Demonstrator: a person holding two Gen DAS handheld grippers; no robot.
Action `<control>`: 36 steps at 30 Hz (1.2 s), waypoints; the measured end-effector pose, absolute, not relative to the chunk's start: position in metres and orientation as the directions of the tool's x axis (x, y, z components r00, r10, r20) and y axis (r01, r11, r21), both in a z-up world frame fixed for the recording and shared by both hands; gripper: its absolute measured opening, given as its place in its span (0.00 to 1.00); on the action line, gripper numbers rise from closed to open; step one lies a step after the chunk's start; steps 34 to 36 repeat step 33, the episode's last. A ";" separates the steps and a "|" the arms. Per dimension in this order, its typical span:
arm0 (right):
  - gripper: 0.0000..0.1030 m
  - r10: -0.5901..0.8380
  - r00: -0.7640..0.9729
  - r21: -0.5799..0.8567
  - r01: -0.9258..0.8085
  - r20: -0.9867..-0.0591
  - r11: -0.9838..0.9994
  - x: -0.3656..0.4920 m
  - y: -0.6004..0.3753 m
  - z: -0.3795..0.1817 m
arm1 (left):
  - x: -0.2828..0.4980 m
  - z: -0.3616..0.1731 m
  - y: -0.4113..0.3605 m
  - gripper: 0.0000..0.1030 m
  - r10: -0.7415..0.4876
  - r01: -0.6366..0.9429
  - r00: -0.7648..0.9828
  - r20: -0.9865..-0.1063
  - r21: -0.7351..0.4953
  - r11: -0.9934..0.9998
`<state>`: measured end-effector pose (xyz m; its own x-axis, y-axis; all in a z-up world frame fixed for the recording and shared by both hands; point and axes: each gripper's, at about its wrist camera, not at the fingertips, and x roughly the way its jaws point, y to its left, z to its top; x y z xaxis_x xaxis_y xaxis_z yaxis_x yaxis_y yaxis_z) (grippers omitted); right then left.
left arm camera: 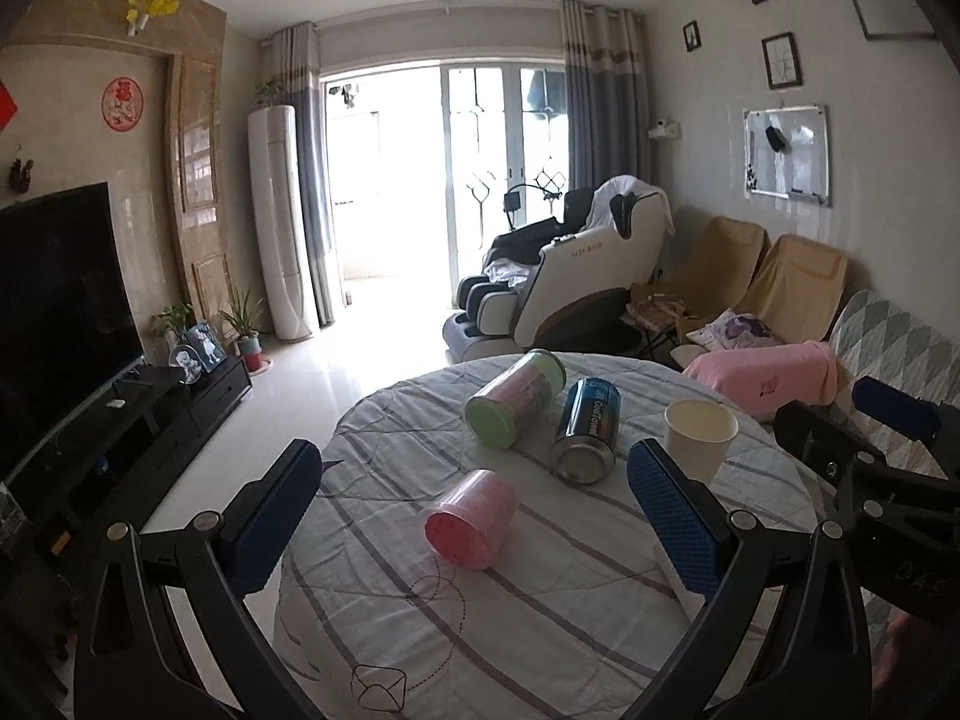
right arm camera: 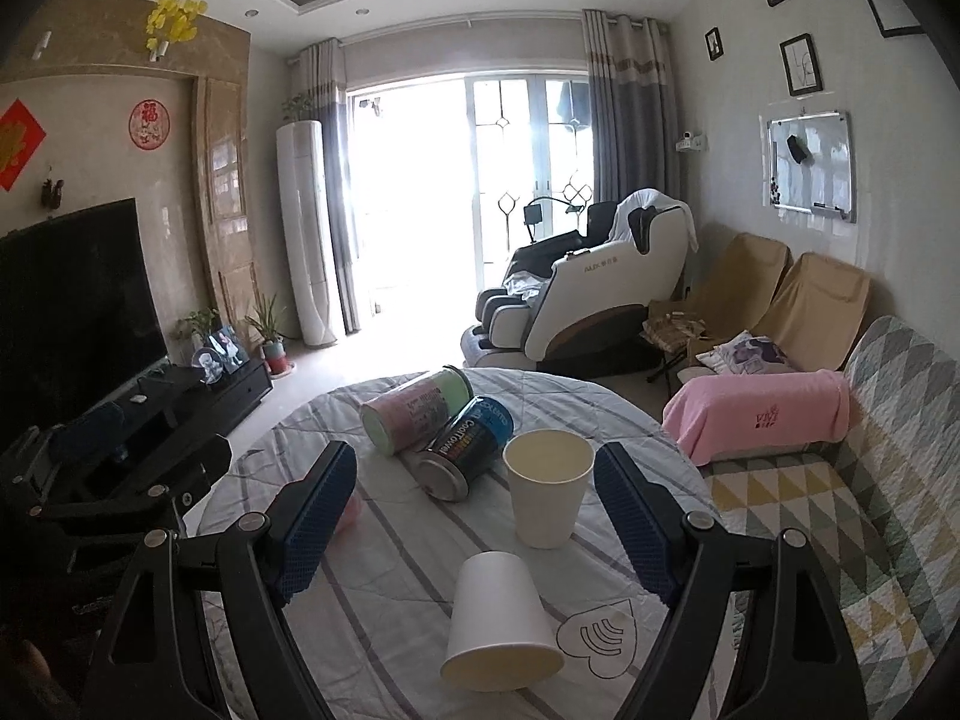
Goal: Flip cup upright
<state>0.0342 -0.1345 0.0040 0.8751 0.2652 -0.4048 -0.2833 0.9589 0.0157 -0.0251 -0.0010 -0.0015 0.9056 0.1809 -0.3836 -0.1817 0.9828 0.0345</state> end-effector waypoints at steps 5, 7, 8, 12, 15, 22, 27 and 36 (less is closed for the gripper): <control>0.80 0.263 0.882 0.011 -0.282 -0.392 0.959 0.032 -0.132 0.004 | -0.026 -0.003 0.000 1.00 0.182 -0.183 0.907 -0.381 0.034 0.983; 0.80 0.264 0.880 0.011 -0.283 -0.395 0.959 0.033 -0.132 0.003 | -0.027 -0.003 0.001 1.00 0.184 -0.185 0.906 -0.382 0.035 0.982; 0.80 0.265 0.879 0.013 -0.283 -0.397 0.959 0.034 -0.132 0.002 | -0.028 -0.002 0.001 1.00 0.184 -0.185 0.905 -0.383 0.035 0.982; 0.80 0.266 0.877 0.016 -0.283 -0.400 0.959 0.033 -0.134 0.002 | -0.028 -0.003 0.002 1.00 0.181 -0.183 0.906 -0.384 0.031 0.983; 0.80 0.263 0.877 0.015 -0.281 -0.401 0.960 0.034 -0.134 0.001 | -0.026 -0.004 0.001 1.00 0.185 -0.185 0.903 -0.388 0.037 0.982; 0.80 0.267 0.870 0.021 -0.284 -0.414 0.959 0.037 -0.133 -0.002 | -0.023 -0.005 0.001 1.00 0.192 -0.189 0.903 -0.385 0.046 0.981; 0.80 0.268 0.866 0.025 -0.285 -0.423 0.958 0.038 -0.133 -0.003 | -0.023 -0.006 0.001 1.00 0.189 -0.186 0.902 -0.389 0.045 0.982; 0.80 0.270 0.859 0.035 -0.284 -0.434 0.958 0.040 -0.135 -0.005 | -0.017 -0.010 0.001 1.00 0.181 -0.175 0.892 -0.413 0.052 0.983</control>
